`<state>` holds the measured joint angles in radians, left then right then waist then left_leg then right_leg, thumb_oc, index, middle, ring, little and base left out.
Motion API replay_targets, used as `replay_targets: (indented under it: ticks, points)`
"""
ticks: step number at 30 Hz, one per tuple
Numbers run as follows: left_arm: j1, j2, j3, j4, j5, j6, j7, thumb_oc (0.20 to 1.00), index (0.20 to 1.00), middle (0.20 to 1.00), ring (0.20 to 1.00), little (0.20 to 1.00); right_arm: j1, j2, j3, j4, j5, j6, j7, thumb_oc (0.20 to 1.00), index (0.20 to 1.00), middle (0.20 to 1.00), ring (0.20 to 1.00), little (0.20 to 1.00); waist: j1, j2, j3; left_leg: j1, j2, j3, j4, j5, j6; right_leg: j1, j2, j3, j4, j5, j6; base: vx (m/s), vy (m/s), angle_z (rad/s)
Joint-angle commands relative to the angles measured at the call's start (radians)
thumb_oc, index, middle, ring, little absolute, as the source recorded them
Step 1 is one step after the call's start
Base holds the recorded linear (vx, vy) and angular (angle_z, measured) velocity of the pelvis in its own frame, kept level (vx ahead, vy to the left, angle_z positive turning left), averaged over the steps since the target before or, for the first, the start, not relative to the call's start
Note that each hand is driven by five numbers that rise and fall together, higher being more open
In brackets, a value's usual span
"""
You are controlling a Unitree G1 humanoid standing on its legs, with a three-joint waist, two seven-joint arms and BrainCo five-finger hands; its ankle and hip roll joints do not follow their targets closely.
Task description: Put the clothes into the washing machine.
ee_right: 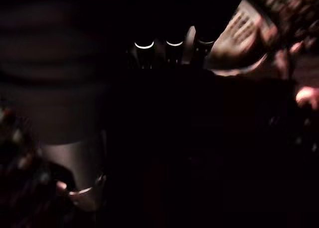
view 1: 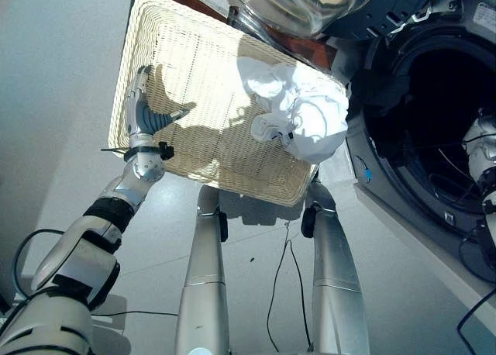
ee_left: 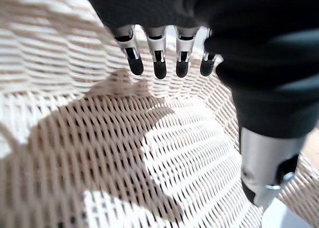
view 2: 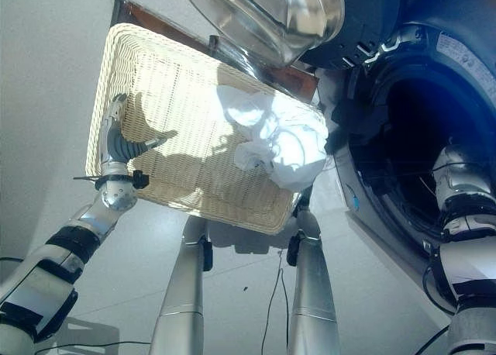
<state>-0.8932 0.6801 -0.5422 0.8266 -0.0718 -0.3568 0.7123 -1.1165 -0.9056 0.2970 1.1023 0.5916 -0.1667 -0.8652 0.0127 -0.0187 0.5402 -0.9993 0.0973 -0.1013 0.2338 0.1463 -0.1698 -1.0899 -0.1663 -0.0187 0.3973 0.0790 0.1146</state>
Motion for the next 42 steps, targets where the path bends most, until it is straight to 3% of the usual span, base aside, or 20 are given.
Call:
replay_targets:
  ticks: [1, 6, 7, 9, 19, 32, 38, 39, 40, 41, 42]
  points:
    - [-0.029, -0.026, 0.022, 0.013, -0.006, -0.005, 0.010, 1.000, 1.000, 1.000, 1.000, 1.000, 0.000, -0.085, 0.031, -0.024, -0.063, -0.022, 0.022, 1.000, 1.000, 1.000, 1.000, 1.000, -0.018, 0.003, -0.020, -0.025, -0.103, 0.039, 0.092, -0.071, 0.100, 0.050, 0.058, -0.102, -0.093, 0.074, 0.011, -0.01, -0.003, 0.04]
    - [-0.032, -0.029, 0.024, 0.015, -0.002, -0.004, 0.009, 1.000, 1.000, 1.000, 1.000, 1.000, 0.023, -0.066, 0.026, -0.042, -0.073, -0.029, 0.047, 1.000, 1.000, 1.000, 1.000, 1.000, -0.019, 0.004, -0.020, -0.028, -0.104, 0.042, 0.090, -0.071, 0.102, 0.046, 0.059, -0.102, -0.093, 0.075, 0.011, 0.00, 0.001, 0.03]
    - [-0.039, -0.044, 0.033, 0.014, 0.005, 0.006, 0.016, 1.000, 1.000, 1.000, 1.000, 1.000, 0.085, -0.001, 0.019, -0.088, -0.090, -0.065, 0.179, 1.000, 1.000, 1.000, 1.000, 1.000, -0.025, 0.007, -0.020, -0.033, -0.100, 0.050, 0.084, -0.070, 0.101, 0.032, 0.058, -0.102, -0.086, 0.076, 0.013, -0.01, 0.014, 0.08]
    - [-0.041, -0.046, 0.037, 0.016, 0.008, 0.005, 0.019, 1.000, 1.000, 1.000, 1.000, 1.000, 0.124, 0.026, 0.026, -0.122, -0.120, -0.070, 0.213, 1.000, 1.000, 1.000, 1.000, 1.000, -0.028, 0.009, -0.020, -0.036, -0.098, 0.054, 0.080, -0.068, 0.100, 0.025, 0.059, -0.099, -0.083, 0.074, 0.013, -0.01, 0.022, 0.04]
    - [-0.050, -0.076, 0.058, 0.029, 0.031, -0.003, 0.051, 1.000, 1.000, 1.000, 1.000, 1.000, 0.217, 0.142, 0.060, -0.117, -0.282, -0.083, 0.285, 1.000, 1.000, 1.000, 1.000, 1.000, -0.035, 0.019, -0.020, -0.044, -0.090, 0.068, 0.065, -0.057, 0.094, 0.007, 0.063, -0.091, -0.079, 0.074, 0.013, 0.00, 0.000, 0.00]
    - [-0.060, -0.100, 0.067, 0.056, 0.040, -0.023, 0.051, 1.000, 1.000, 1.000, 1.000, 1.000, 0.216, 0.175, 0.112, 0.002, -0.368, -0.021, 0.318, 1.000, 1.000, 1.000, 1.000, 1.000, -0.030, 0.032, -0.020, -0.047, -0.085, 0.075, 0.058, -0.041, 0.092, 0.001, 0.064, -0.085, -0.076, 0.076, 0.010, 0.00, 0.000, 0.00]
    - [-0.086, -0.103, 0.054, 0.069, 0.036, -0.023, 0.043, 1.000, 1.000, 1.000, 1.000, 1.000, 0.134, 0.157, 0.184, 0.076, -0.531, 0.138, 0.243, 1.000, 1.000, 1.000, 1.000, 1.000, -0.020, 0.037, -0.020, -0.051, -0.087, 0.070, 0.049, -0.035, 0.092, 0.000, 0.062, -0.087, -0.088, 0.084, 0.013, 0.00, 0.000, 0.00]
    - [-0.096, -0.102, 0.049, 0.076, 0.034, -0.025, 0.038, 1.000, 1.000, 1.000, 1.000, 1.000, 0.105, 0.149, 0.215, 0.098, -0.610, 0.205, 0.236, 1.000, 1.000, 1.000, 1.000, 1.000, -0.018, 0.040, -0.020, -0.052, -0.088, 0.067, 0.049, -0.034, 0.092, -0.002, 0.061, -0.088, -0.089, 0.086, 0.014, 0.00, 0.000, 0.00]
    - [-0.098, -0.103, 0.046, 0.078, 0.032, -0.028, 0.037, 1.000, 1.000, 1.000, 1.000, 1.000, 0.094, 0.146, 0.230, 0.109, -0.625, 0.224, 0.233, 1.000, 1.000, 1.000, 1.000, 1.000, -0.015, 0.041, -0.020, -0.053, -0.089, 0.066, 0.048, -0.033, 0.093, -0.003, 0.060, -0.089, -0.090, 0.087, 0.014, 0.00, 0.000, 0.00]
    - [-0.107, -0.106, 0.039, 0.083, 0.026, -0.031, 0.034, 1.000, 1.000, 1.000, 1.000, 1.000, 0.055, 0.139, 0.285, 0.144, -0.682, 0.312, 0.256, 1.000, 1.000, 1.000, 1.000, 1.000, -0.009, 0.047, -0.020, -0.058, -0.090, 0.064, 0.048, -0.029, 0.094, -0.006, 0.056, -0.092, -0.091, 0.090, 0.014, 0.00, 0.000, 0.00]
    - [-0.109, -0.106, 0.039, 0.084, 0.024, -0.032, 0.032, 1.000, 1.000, 1.000, 1.000, 1.000, 0.049, 0.139, 0.297, 0.149, -0.688, 0.320, 0.257, 1.000, 1.000, 1.000, 1.000, 1.000, -0.008, 0.049, -0.020, -0.058, -0.090, 0.064, 0.048, -0.028, 0.094, -0.006, 0.055, -0.093, -0.091, 0.091, 0.014, 0.00, 0.000, 0.00]
